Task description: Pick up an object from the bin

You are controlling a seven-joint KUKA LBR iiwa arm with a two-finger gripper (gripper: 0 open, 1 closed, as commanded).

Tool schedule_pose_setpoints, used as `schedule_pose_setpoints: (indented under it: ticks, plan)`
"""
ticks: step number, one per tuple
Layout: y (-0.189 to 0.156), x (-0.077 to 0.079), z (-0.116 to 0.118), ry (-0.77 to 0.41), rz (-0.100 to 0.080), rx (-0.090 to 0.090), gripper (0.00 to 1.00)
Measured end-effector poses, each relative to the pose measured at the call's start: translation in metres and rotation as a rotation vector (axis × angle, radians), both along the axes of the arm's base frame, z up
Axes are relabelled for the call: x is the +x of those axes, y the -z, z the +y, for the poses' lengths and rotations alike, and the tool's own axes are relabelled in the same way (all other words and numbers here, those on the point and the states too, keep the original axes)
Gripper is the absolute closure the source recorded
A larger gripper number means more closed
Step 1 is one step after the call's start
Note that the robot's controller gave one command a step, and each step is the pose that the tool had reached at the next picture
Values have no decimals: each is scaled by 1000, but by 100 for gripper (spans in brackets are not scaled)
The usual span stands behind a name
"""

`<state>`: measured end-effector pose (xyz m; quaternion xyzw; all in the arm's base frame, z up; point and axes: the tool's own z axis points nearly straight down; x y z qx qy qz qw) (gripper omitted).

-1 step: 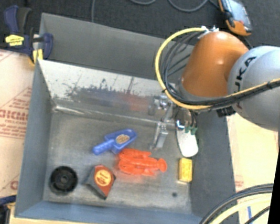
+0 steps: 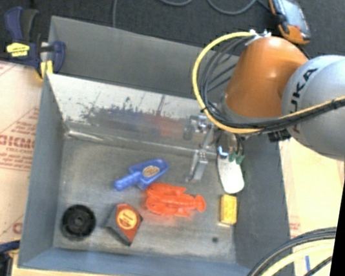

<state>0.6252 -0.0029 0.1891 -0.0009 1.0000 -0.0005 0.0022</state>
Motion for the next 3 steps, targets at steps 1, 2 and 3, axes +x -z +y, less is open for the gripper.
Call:
schedule_pose_setpoints:
  ticks: [1,2,3]
  plan:
    - [24,-1,7,74,-7,1,0]
    - [81,-22,9,62,-3,1,0]
    - [107,-21,24,-195,4,0,0]
